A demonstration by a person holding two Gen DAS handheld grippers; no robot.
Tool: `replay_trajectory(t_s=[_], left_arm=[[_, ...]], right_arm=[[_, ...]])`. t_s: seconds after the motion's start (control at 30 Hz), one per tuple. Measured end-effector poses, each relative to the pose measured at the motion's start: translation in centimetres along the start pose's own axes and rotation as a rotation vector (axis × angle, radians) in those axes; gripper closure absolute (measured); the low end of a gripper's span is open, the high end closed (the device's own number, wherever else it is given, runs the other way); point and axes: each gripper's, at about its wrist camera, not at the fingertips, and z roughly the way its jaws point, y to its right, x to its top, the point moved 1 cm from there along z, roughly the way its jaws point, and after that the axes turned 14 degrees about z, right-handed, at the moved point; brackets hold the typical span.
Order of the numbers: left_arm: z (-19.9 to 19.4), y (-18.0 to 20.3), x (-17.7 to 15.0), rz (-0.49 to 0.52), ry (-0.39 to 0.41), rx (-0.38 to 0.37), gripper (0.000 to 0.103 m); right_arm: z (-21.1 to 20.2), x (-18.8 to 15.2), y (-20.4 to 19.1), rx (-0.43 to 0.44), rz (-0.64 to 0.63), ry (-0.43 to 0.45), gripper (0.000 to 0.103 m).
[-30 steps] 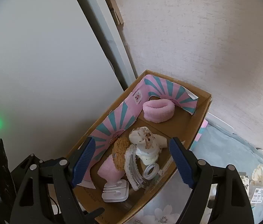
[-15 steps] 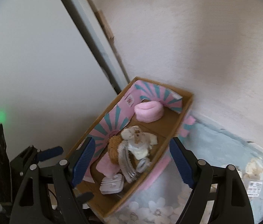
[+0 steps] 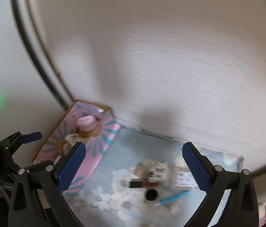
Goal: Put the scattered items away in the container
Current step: 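Move both open tools back over the tray, then grasp the wooden cylinder with the left tool while the right tool grasps the clear plastic box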
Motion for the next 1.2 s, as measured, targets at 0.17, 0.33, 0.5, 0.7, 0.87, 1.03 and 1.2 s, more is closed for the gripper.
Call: replay_trajectory(t_s=[0.17,0.33,0.5,0.7,0.87,1.03,1.2], left_arm=[[3.5,3.0,1.2,0.056,-0.054,-0.075,0.001],[8.0,5.1,0.8,0.043,-0.129,-0.130,0.001],[12.7,7.1,0.0,0.022,-0.165,-0.111,0.001],[17.4,8.4,-0.9,0.007,-0.212,-0.080,0.007],[20.1,8.7,-1.5,0.005,-0.249,-0.046,0.009],[21.4,9.1,-1.9,-0.003,-0.254,-0.033,0.009],[22.1,9.3,-1.6,-0.010,-0.251,-0.031,0.016]], right_arm=[[0.2,-1.3,4.7,-0.099,0.057,0.004,0.001],[1.6,-4.7,8.7,-0.168,0.082,-0.032,0.001],[4.6,-7.5,12.0,-0.178,0.115,-0.084,0.001],[8.7,-9.2,14.3,-0.165,0.166,-0.115,0.001],[11.1,-9.9,14.5,-0.184,0.125,-0.124,0.001],[12.1,-10.3,15.0,-0.196,0.110,-0.131,0.001],[12.9,-10.2,15.0,-0.197,0.101,-0.126,0.001]])
